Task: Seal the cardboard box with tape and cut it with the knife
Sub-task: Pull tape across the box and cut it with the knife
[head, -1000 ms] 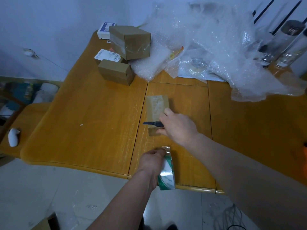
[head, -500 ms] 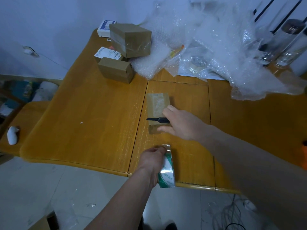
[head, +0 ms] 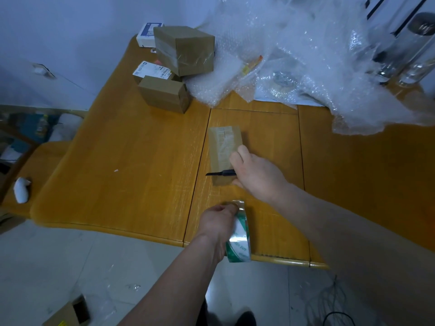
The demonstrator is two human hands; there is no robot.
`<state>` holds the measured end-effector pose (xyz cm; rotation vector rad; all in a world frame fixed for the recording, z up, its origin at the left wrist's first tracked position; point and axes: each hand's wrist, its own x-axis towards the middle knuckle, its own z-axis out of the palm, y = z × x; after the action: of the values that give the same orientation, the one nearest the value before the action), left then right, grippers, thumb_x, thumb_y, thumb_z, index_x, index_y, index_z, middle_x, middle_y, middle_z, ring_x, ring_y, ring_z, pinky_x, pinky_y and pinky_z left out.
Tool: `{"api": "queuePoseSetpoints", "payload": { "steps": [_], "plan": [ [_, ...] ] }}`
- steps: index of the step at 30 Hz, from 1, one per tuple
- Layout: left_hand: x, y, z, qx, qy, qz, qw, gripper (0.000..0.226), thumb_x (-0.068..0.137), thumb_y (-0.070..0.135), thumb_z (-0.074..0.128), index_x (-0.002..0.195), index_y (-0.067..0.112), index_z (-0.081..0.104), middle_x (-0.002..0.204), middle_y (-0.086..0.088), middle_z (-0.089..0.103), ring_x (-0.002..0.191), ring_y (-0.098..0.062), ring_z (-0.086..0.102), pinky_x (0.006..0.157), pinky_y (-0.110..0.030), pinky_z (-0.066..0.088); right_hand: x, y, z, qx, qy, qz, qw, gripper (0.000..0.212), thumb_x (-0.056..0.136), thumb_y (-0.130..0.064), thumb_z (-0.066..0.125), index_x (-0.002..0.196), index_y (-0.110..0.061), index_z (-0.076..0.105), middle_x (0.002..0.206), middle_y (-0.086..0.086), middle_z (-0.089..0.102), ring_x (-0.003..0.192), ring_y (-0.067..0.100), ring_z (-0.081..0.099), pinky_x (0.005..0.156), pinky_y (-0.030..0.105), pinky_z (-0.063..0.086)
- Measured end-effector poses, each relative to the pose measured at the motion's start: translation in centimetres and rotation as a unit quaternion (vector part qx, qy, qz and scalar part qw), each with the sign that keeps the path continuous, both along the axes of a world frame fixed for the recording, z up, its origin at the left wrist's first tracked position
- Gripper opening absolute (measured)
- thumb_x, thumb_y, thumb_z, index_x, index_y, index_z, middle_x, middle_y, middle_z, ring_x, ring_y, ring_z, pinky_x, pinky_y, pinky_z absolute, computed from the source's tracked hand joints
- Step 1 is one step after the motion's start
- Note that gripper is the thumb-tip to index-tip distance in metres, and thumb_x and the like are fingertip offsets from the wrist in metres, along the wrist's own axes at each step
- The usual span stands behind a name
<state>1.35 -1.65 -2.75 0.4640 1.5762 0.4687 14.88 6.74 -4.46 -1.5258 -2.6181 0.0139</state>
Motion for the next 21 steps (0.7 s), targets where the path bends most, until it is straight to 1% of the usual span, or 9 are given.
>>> {"api": "queuePoseSetpoints", "payload": {
  "steps": [2,4,6,7,9,11,14,18,21],
  "plan": [
    [-0.1,0.0,0.0,-0.001,-0.002,0.002,1.000,0.011,0.096,0.032,0.066,0.095,0.022,0.065,0.092,-0.014,0.076,0.069,-0.029,0.072,0.056,-0.032,0.055,-0.3,-0.1,0.2,0.002,-0.015,-0.001,1.000,0.056,0.074,-0.043,0.085,0.101,-0.008,0.053,0.099,0.011,0.054,0.061,0.017,0.053,0.042,0.028,0.039],
    [-0.1,-0.1,0.1,0.000,-0.003,0.001,1.000,0.012,0.096,0.033,0.065,0.098,0.022,0.066,0.094,-0.014,0.077,0.074,-0.031,0.074,0.059,-0.034,0.057,-0.8,-0.2,0.9,-0.004,-0.026,-0.018,0.999,0.067,0.075,-0.068,0.070,0.103,-0.010,0.052,0.098,0.007,0.052,0.066,0.019,0.058,0.043,0.029,0.041],
    [0.0,-0.2,0.3,-0.001,-0.005,0.002,1.000,0.013,0.097,0.034,0.064,0.099,0.021,0.067,0.095,-0.014,0.077,0.079,-0.033,0.075,0.064,-0.038,0.059,-1.4,-0.1,1.7,-0.005,-0.036,-0.045,0.998,0.072,0.078,-0.080,0.052,0.104,-0.013,0.054,0.097,0.005,0.053,0.067,0.019,0.059,0.044,0.029,0.042],
    [0.0,-0.2,0.4,-0.001,-0.006,0.002,1.000,0.013,0.097,0.034,0.063,0.101,0.021,0.067,0.096,-0.014,0.077,0.080,-0.033,0.075,0.064,-0.038,0.059,-1.6,0.0,2.0,-0.003,-0.040,-0.055,0.998,0.072,0.080,-0.081,0.047,0.104,-0.013,0.055,0.097,0.005,0.054,0.067,0.019,0.060,0.045,0.031,0.044],
    [0.0,-0.2,0.5,-0.004,-0.005,0.003,1.000,0.013,0.098,0.034,0.063,0.101,0.021,0.066,0.098,-0.014,0.076,0.083,-0.034,0.075,0.063,-0.037,0.058,-2.0,0.2,2.1,0.007,-0.056,-0.061,0.997,0.068,0.085,-0.077,0.046,0.104,-0.013,0.057,0.098,0.005,0.057,0.067,0.021,0.063,0.045,0.032,0.045],
    [-0.1,-0.1,0.4,-0.003,-0.005,0.005,1.000,0.010,0.097,0.033,0.064,0.095,0.023,0.065,0.098,-0.015,0.076,0.082,-0.034,0.074,0.063,-0.037,0.057,-2.2,0.3,1.6,0.023,-0.069,-0.052,0.996,0.062,0.086,-0.072,0.052,0.102,-0.012,0.058,0.097,0.006,0.058,0.062,0.021,0.062,0.041,0.031,0.038],
    [-0.1,-0.1,0.2,-0.004,-0.008,0.017,1.000,0.009,0.096,0.031,0.066,0.090,0.023,0.066,0.096,-0.015,0.076,0.077,-0.032,0.072,0.063,-0.036,0.056,-2.1,0.0,0.8,0.044,-0.063,-0.053,0.996,0.056,0.081,-0.065,0.065,0.093,-0.012,0.058,0.089,0.006,0.057,0.052,0.018,0.049,0.038,0.027,0.028],
    [-0.2,-0.1,0.1,0.001,-0.015,0.012,1.000,0.010,0.095,0.031,0.068,0.091,0.022,0.067,0.087,-0.012,0.075,0.066,-0.027,0.070,0.056,-0.031,0.054,-1.6,-0.4,-0.7,0.058,-0.037,-0.045,0.997,0.052,0.075,-0.050,0.080,0.093,-0.011,0.052,0.089,0.008,0.053,0.057,0.019,0.056,0.038,0.029,0.043],
    [-0.4,-0.2,0.0,0.003,-0.013,0.009,1.000,0.012,0.094,0.033,0.068,0.093,0.021,0.068,0.090,-0.013,0.076,0.070,-0.029,0.072,0.060,-0.034,0.055,-1.1,-0.4,-0.7,0.044,-0.019,-0.033,0.998,0.055,0.073,-0.048,0.083,0.095,-0.009,0.051,0.092,0.010,0.053,0.058,0.020,0.058,0.039,0.029,0.041]
  ]
}}
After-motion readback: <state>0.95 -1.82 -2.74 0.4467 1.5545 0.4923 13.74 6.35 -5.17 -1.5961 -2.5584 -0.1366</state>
